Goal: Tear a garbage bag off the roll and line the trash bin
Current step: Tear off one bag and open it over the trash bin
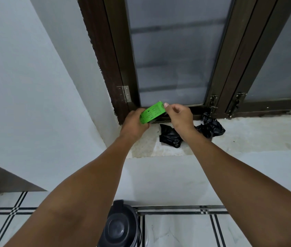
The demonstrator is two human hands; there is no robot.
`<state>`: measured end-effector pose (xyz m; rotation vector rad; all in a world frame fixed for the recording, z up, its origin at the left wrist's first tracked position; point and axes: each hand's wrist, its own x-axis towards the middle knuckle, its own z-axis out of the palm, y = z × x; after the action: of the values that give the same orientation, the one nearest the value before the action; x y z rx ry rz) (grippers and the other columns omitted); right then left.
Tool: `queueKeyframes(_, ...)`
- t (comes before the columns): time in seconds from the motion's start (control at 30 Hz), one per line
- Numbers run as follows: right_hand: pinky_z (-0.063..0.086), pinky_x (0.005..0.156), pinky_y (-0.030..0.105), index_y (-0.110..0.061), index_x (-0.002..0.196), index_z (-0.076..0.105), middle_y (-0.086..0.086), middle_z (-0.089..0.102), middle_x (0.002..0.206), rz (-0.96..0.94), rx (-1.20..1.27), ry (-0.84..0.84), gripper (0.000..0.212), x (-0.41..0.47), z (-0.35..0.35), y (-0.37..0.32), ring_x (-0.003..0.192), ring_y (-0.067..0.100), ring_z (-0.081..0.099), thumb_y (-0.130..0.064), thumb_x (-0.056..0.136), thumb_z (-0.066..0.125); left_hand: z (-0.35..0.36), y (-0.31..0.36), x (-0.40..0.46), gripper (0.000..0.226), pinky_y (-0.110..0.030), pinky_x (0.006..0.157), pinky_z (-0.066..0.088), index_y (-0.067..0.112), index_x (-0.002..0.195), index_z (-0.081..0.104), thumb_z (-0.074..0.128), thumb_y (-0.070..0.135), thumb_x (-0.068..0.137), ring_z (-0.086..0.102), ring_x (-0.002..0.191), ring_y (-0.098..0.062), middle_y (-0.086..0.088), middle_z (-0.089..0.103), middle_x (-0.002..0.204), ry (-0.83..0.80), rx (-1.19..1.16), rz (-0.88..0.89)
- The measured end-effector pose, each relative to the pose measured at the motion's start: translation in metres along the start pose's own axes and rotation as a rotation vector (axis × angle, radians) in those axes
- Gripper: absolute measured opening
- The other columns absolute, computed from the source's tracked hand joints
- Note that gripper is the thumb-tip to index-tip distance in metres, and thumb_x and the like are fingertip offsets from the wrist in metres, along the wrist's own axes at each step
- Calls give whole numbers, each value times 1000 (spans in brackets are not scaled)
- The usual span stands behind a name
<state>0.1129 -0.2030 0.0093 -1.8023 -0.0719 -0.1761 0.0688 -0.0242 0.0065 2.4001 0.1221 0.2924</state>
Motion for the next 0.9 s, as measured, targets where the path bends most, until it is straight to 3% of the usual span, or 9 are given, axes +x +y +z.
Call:
queueKeyframes(0.1, 44, 69, 24, -15, 85, 76, -14, 63, 69, 11, -7, -45, 32, 0, 1, -2, 71, 4, 57, -44, 95, 64, -5, 0, -1, 56, -32, 88, 51, 27, 137, 59, 77, 23, 84, 61, 106, -23, -6, 60, 118, -19, 9, -4)
queueKeyframes(0.2, 51, 86, 28, -17, 98, 76, -3, 74, 93, 57, 39, -103, 16, 2, 5, -1, 92, 13, 67, -29, 96, 66, -8, 1, -1, 63, -40, 90, 55, 27, 138, 51, 75, 32, 80, 61, 107, -23, -2, 60, 123, -18, 52, -51)
queueKeyframes(0.27, 52, 92, 32, -16, 107, 75, 0, 74, 101, 82, 24, -126, 17, 1, 8, 0, 98, 16, 67, -22, 97, 63, -9, 3, -1, 58, -42, 90, 54, 24, 130, 52, 74, 38, 79, 59, 108, -24, -1, 57, 125, -1, 78, -110)
queueKeyframes(0.47, 53, 82, 36, -20, 120, 71, -9, 65, 88, 206, -30, -183, 30, -6, 19, 10, 84, 12, 60, -15, 100, 49, -13, -8, 3, 53, -39, 100, 52, 21, 137, 61, 66, 44, 89, 55, 120, -26, -7, 48, 138, -76, 157, -161)
queueKeyframes(0.57, 56, 89, 39, -15, 129, 66, -4, 66, 94, 268, -53, -217, 35, -11, 27, 18, 84, 13, 60, -11, 100, 48, -10, -18, 4, 52, -35, 102, 47, 22, 143, 59, 60, 42, 95, 51, 127, -25, -6, 46, 145, -127, 210, -170)
queueKeyframes(0.63, 58, 93, 43, -13, 130, 66, 3, 69, 109, 305, -91, -233, 36, -12, 31, 24, 94, 19, 64, -10, 99, 49, -5, -25, 5, 48, -37, 109, 44, 23, 142, 60, 59, 37, 97, 46, 134, -26, -6, 45, 150, -158, 237, -157)
queueKeyframes(0.77, 62, 74, 40, -15, 111, 71, 14, 68, 114, 386, -129, -271, 28, -13, 37, 36, 95, 26, 65, -6, 97, 48, 3, -27, 1, 49, -38, 110, 41, 26, 145, 56, 61, 31, 97, 41, 138, -27, -4, 43, 153, -198, 298, -127)
queueKeyframes(0.9, 60, 91, 45, -11, 120, 72, 13, 71, 118, 375, -155, -236, 31, -7, 41, 45, 108, 30, 67, -8, 95, 53, 5, -30, -4, 54, -39, 102, 46, 29, 142, 58, 69, 40, 91, 43, 132, -24, 0, 51, 145, -208, 347, -39)
